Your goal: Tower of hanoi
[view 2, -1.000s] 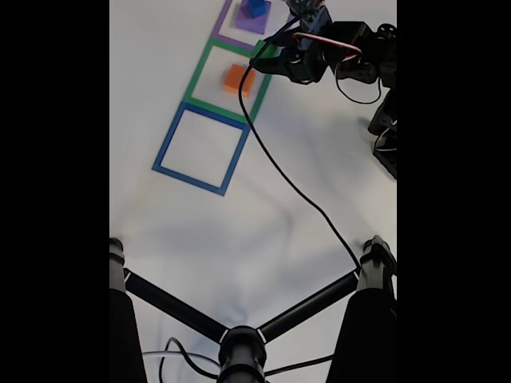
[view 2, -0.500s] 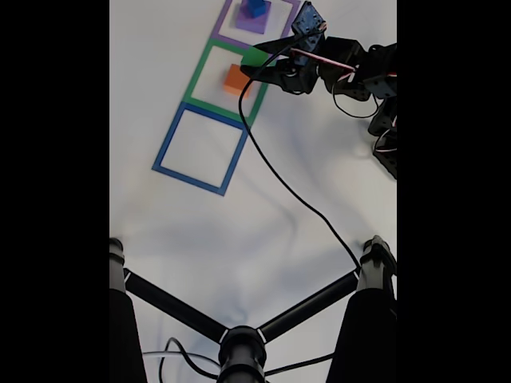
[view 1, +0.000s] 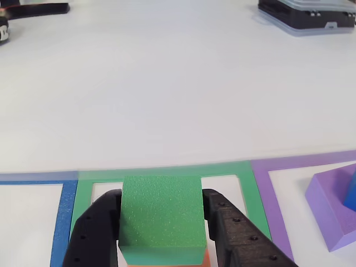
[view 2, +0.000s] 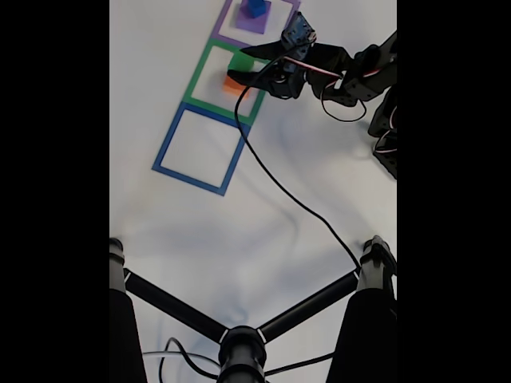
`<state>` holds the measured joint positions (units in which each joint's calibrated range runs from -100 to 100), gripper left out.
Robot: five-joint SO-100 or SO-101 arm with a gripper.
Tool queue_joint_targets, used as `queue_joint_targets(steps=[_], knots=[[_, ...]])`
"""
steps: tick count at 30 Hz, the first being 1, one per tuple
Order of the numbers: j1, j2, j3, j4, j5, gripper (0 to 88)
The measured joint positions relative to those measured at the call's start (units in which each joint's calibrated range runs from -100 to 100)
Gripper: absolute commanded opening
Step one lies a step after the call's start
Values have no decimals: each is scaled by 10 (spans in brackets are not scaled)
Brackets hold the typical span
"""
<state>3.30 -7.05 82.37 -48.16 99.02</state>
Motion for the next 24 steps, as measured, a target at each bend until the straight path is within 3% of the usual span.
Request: queue_joint_targets(steps=[24], knots=[[-3,100,0,-62,0,101]])
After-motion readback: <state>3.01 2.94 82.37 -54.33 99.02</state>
